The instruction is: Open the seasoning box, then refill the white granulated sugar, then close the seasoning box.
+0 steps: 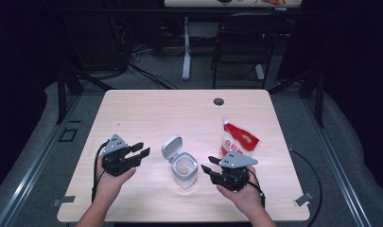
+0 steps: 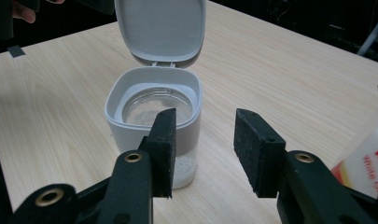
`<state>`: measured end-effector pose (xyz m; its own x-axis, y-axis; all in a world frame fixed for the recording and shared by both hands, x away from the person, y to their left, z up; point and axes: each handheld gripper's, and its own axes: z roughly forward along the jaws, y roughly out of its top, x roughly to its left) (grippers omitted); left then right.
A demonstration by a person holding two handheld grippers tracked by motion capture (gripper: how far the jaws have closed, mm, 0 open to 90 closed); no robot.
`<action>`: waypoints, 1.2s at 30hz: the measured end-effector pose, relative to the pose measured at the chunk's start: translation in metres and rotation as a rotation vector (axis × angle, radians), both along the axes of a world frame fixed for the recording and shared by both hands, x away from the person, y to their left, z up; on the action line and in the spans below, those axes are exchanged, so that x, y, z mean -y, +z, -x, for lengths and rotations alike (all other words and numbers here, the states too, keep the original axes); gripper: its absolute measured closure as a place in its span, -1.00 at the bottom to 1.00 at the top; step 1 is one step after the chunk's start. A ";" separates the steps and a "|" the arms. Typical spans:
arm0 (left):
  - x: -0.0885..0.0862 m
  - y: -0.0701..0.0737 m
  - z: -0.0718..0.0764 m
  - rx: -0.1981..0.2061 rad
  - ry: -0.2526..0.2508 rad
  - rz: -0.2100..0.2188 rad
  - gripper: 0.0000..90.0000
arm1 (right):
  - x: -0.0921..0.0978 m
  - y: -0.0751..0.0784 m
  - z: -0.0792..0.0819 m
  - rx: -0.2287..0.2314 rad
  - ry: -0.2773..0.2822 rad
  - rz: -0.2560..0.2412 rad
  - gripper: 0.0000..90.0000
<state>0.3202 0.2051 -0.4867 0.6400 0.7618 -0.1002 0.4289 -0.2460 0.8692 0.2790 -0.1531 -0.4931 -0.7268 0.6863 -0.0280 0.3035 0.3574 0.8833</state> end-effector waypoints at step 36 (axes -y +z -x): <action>-0.001 -0.010 -0.009 -0.021 0.018 0.000 0.31 | 0.060 0.025 -0.004 -0.003 -0.112 -0.037 0.48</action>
<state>0.3291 0.2063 -0.4967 0.6243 0.7728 -0.1141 0.4517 -0.2380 0.8599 0.2828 -0.2129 -0.4677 -0.6454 0.7638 0.0012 0.3424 0.2879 0.8944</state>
